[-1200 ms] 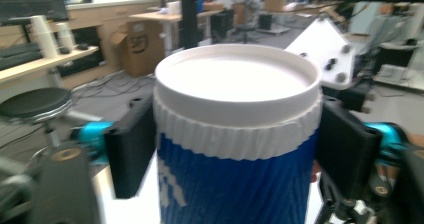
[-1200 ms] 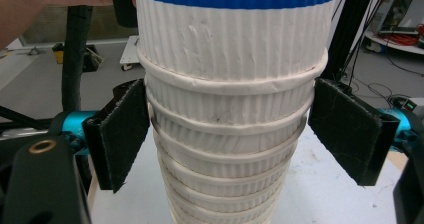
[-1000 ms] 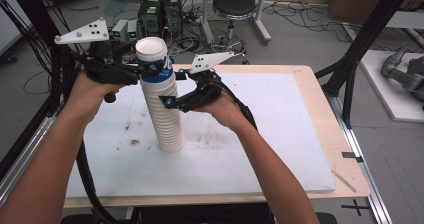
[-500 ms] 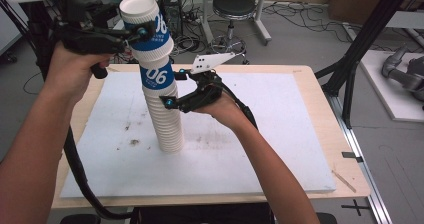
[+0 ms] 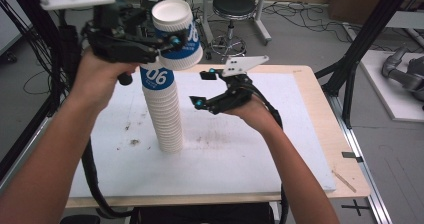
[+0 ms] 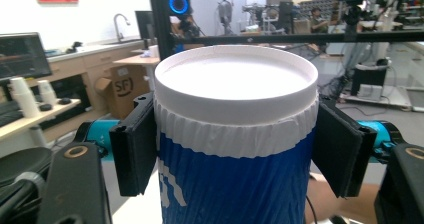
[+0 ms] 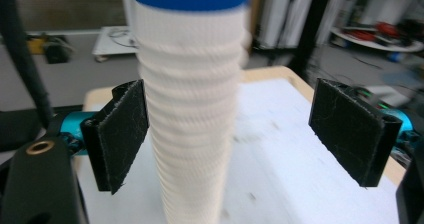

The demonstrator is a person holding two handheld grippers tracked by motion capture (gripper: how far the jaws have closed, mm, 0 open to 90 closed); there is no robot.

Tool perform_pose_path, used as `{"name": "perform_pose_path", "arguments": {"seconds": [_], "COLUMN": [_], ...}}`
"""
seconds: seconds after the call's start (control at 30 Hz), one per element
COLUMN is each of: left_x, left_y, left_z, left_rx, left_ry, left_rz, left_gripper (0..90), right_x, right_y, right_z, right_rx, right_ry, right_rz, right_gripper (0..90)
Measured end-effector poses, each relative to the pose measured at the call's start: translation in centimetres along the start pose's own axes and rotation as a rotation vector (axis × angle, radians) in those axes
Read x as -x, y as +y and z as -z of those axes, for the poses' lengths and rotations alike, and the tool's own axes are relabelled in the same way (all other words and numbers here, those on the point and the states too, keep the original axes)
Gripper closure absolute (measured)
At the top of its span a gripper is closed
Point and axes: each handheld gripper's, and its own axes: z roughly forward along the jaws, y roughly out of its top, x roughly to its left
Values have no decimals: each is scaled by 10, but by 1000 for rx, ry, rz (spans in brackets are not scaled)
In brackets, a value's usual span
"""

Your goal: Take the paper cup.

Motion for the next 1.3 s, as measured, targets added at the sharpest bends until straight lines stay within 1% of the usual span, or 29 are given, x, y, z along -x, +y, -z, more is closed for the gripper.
{"name": "perform_pose_path", "arguments": {"seconds": [0.03, 0.1, 0.13, 0.17, 0.2, 0.23, 0.27, 0.3, 0.33, 0.37, 0.4, 0.43, 0.47, 0.5, 0.53, 0.57, 0.67, 0.7, 0.77, 0.8, 0.83, 0.87, 0.93, 0.97, 1.0, 1.07, 1.13, 1.27, 1.3], "left_x": [2, 6, 8, 10, 14, 15, 18, 19, 20, 21, 23, 24, 25, 28, 30, 31, 34, 33, 30, 28, 26, 23, 21, 19, 19, 18, 17, 17, 16], "left_y": [-3, -9, -13, -18, -24, -27, -34, -39, -43, -50, -55, -60, -65, -70, -79, -85, -114, -124, -143, -151, -159, -169, -179, -186, -190, -198, -202, -208, -208], "left_z": [-5, -13, -17, -21, -27, -30, -36, -41, -45, -52, -58, -63, -67, -73, -79, -83, -98, -103, -109, -112, -114, -117, -119, -120, -120, -119, -117, -113, -112], "left_rx": [1, 0, -4, -2, 3, 1, 0, 2, 4, -3, -8, -14, -16, -26, -33, -37, -71, -80, -90, -93, -95, -104, -109, -113, -118, -123, -125, -125, -129], "left_ry": [-5, -10, -12, -10, -10, -12, -11, -17, -24, -31, -36, -48, -52, -54, -57, -63, -66, -65, -61, -60, -57, -56, -51, -57, -59, -62, -57, -40, -42], "left_rz": [2, 1, 0, 2, 5, -1, -7, 0, 13, 23, 25, 29, 30, 19, 12, 15, 23, 28, 46, 61, 69, 72, 81, 88, 91, 96, 100, 110, 104], "left_gripper": [276, 276, 276, 276, 276, 275, 275, 276, 276, 276, 276, 275, 275, 276, 275, 275, 274, 274, 274, 274, 274, 274, 274, 274, 273, 273, 273, 273, 272], "right_x": [2, 7, 12, 12, 14, 17, 17, 21, 21, 21, 23, 24, 24, 24, 24, 24, 24, 23, 21, 21, 18, 18, 16, 15, 14, 13, 12, 9, 7], "right_y": [-5, -13, -24, -24, -30, -42, -42, -56, -56, -60, -68, -81, -81, -86, -93, -102, -123, -135, -146, -146, -153, -153, -159, -161, -163, -167, -167, -168, -167], "right_z": [7, 20, 35, 35, 42, 56, 56, 73, 73, 78, 86, 99, 99, 104, 109, 115, 127, 133, 136, 136, 139, 139, 141, 141, 140, 137, 136, 132, 132], "right_rx": [-10, -25, -32, -32, -31, -53, -53, -64, -64, -70, -78, -85, -85, -97, -101, -100, -85, -78, -73, -73, -76, -76, -74, -70, -70, -75, -73, -59, -53], "right_ry": [-14, -47, -78, -78, -96, -131, -131, -162, -162, -168, -194, -230, -230, -247, -263, -277, -309, -319, -322, -322, -332, -332, -342, -346, -347, -352, -351, -329, -318], "right_rz": [-15, -20, -45, -45, -63, -70, -70, -90, -90, -96, -108, -132, -132, -138, -140, -165, -199, -221, -230, -230, -229, -229, -231, -231, -235, -227, -230, -242, -244], "right_gripper": [165, 165, 165, 165, 165, 165, 165, 165, 165, 165, 165, 166, 166, 166, 166, 166, 165, 165, 165, 165, 165, 165, 165, 165, 166, 166, 165, 165, 165]}}
